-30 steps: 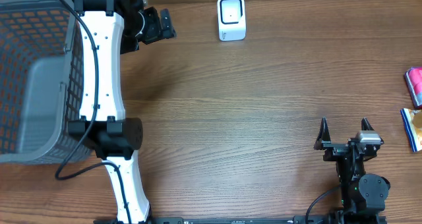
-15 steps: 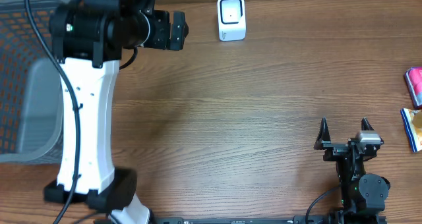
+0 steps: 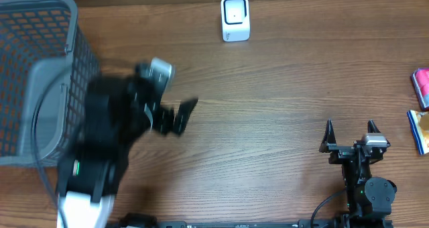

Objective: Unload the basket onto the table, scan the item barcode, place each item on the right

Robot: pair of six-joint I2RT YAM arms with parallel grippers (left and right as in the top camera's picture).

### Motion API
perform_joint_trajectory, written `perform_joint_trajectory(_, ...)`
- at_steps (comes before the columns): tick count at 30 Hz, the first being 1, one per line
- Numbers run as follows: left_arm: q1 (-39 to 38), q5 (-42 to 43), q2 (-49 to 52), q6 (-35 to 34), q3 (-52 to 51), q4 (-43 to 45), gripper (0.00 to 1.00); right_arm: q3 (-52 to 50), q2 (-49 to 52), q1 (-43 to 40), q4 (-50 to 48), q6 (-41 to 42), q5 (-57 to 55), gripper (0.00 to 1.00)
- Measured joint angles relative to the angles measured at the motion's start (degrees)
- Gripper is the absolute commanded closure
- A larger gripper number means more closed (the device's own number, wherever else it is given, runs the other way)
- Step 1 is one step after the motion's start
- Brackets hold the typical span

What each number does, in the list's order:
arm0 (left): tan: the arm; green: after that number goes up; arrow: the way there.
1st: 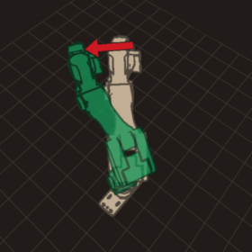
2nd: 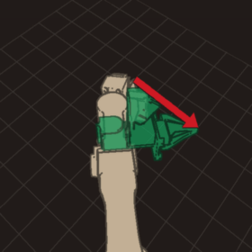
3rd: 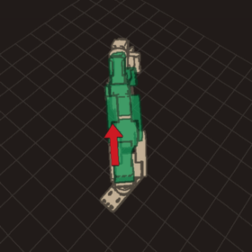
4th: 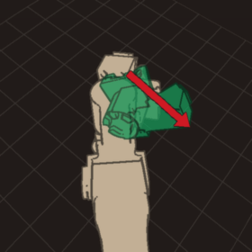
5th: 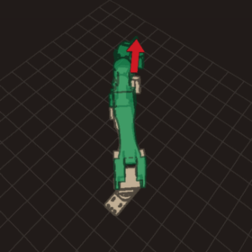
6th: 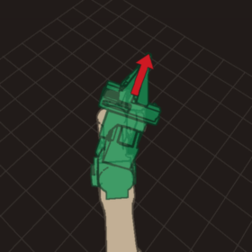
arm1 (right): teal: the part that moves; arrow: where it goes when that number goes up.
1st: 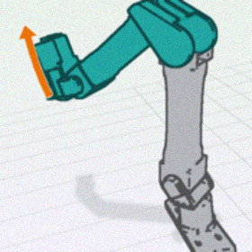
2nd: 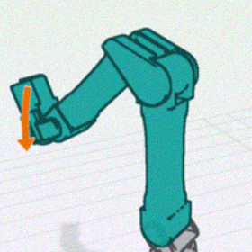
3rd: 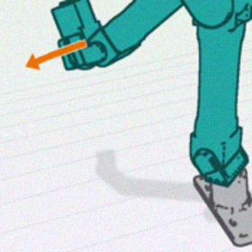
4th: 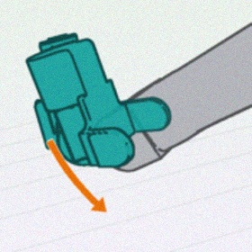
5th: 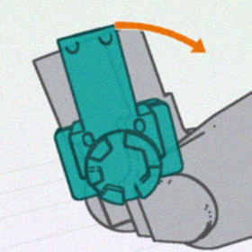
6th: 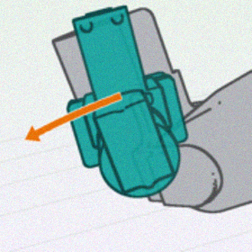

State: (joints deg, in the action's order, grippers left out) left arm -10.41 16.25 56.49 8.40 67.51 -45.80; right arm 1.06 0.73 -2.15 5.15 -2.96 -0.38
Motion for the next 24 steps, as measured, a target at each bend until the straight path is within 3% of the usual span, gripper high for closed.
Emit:
perform_joint_trajectory(6, 0.00, 0.04, -19.32, 0.87, -10.73, -0.68, 0.01, 0.00, 0.00, 0.00, 0.02, -0.02, 0.00, 0.00)
perform_joint_trajectory(11, 0.02, 0.07, -25.75, 5.51, -17.18, 1.36, 0.00, 0.00, 0.00, 0.00, 0.02, -0.02, 0.00, 0.00)
perform_joint_trajectory(19, 4.83, 3.43, -41.46, 10.21, -39.67, 19.76, 0.00, 0.00, 0.00, 0.00, -0.02, -0.04, 0.00, 0.00)
perform_joint_trajectory(24, 7.37, 3.39, -48.02, 4.46, -48.24, 28.68, 0.00, 0.00, 0.00, 0.00, 0.02, -0.02, -0.02, 0.00)
